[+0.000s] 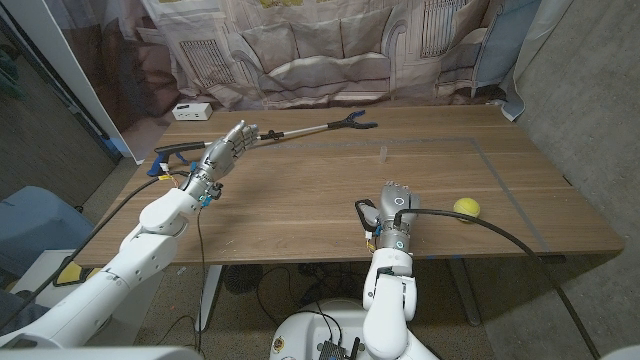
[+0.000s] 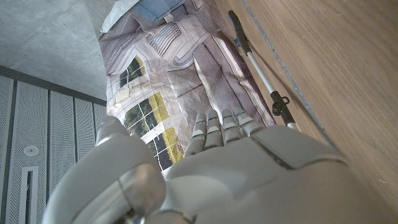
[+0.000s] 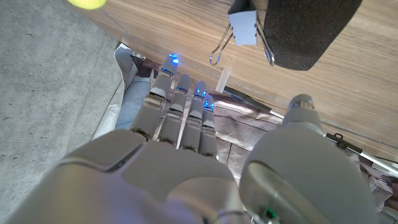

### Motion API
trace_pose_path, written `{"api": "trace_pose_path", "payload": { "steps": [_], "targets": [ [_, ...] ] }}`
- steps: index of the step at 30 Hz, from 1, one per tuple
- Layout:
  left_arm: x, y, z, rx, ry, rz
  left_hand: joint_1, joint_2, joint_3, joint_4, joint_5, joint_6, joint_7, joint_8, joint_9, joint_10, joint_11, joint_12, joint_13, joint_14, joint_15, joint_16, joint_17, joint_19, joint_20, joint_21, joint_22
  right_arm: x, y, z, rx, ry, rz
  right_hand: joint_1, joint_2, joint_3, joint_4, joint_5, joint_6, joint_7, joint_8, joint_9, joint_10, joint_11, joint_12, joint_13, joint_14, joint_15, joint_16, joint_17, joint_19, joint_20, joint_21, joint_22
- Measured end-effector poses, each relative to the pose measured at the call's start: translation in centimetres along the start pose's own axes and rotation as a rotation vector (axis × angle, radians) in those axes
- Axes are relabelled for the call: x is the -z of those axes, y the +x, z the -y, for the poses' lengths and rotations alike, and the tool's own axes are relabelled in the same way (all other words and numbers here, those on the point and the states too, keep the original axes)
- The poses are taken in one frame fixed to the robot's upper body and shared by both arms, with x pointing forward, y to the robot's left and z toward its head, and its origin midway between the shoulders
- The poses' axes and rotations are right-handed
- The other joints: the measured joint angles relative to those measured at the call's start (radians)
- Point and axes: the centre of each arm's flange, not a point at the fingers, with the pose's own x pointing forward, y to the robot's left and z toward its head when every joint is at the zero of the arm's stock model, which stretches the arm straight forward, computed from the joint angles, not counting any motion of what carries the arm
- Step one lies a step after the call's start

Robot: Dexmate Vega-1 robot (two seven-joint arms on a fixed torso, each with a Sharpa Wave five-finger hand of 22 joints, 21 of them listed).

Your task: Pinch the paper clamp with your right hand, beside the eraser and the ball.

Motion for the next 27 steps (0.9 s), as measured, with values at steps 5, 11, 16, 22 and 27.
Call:
{"api": "trace_pose_path", "payload": {
  "steps": [5,11,16,22,27],
  "targets": [
    [0.00,-0.07,-0.20,-0.001,0.000,-0.001,0.000,0.000,0.000,0.000,0.000,0.004,0.004,0.000,0.000,0.005,0.005,0.000,0.000,0.000,0.000,0.000,0.000,0.000,0.000,0.000,0.000,-0.07,0.19,-0.25,-0.010,-0.006,-0.004,0.019,0.009,0.008,-0.008,0.000,-0.011,0.000,0.000,0.000,-0.008,-0.003,0.000,0.005,-0.005,-0.005,-0.005,-0.001,-0.007,0.000,0.000,0.000],
    [0.05,-0.18,-0.43,-0.003,0.000,-0.002,0.000,0.000,0.000,0.000,0.000,0.004,0.004,0.000,0.000,0.005,0.005,0.000,0.000,0.000,0.000,0.000,0.000,0.000,0.000,0.000,0.000,-0.11,0.37,-0.45,-0.020,-0.014,-0.010,0.044,0.023,0.022,-0.022,0.000,-0.011,0.000,0.000,0.000,-0.008,-0.003,0.005,0.009,-0.005,-0.005,-0.005,-0.002,-0.007,0.000,0.000,0.000],
    [0.11,-0.20,-0.50,-0.002,-0.002,-0.001,0.000,0.000,0.000,0.000,0.000,0.004,0.004,0.000,0.000,0.005,0.005,0.000,0.000,0.000,0.000,0.000,0.000,0.000,0.000,0.000,0.000,-0.10,0.53,-0.51,-0.028,-0.022,-0.016,0.069,0.038,0.033,-0.029,-0.007,-0.011,0.000,0.000,0.000,-0.008,-0.003,0.005,0.014,-0.001,-0.009,-0.005,0.000,-0.007,0.000,0.000,0.000],
    [0.10,-0.07,-0.60,-0.003,-0.003,0.002,0.000,0.000,0.000,0.000,0.000,0.003,0.004,0.000,0.000,0.005,0.005,0.000,0.000,0.000,0.000,0.000,0.000,0.000,0.000,0.000,0.000,-0.01,0.74,-0.54,-0.040,-0.029,-0.023,0.098,0.046,0.044,-0.036,-0.007,-0.014,0.004,0.000,0.000,-0.008,-0.002,0.005,0.016,-0.001,-0.009,-0.005,0.000,-0.007,0.000,0.000,0.000],
    [0.20,0.06,-0.59,-0.003,-0.009,0.004,0.000,0.000,0.000,0.000,0.000,0.007,0.001,0.000,0.000,0.005,0.005,0.000,0.000,0.000,0.000,0.000,0.000,0.000,0.000,0.000,0.000,0.04,0.78,-0.65,-0.056,-0.033,-0.024,0.098,0.046,0.045,-0.037,-0.015,-0.024,0.002,-0.002,0.000,-0.023,-0.002,0.005,0.019,-0.001,-0.009,-0.012,0.000,-0.011,0.004,0.000,0.000]
  ]
}}
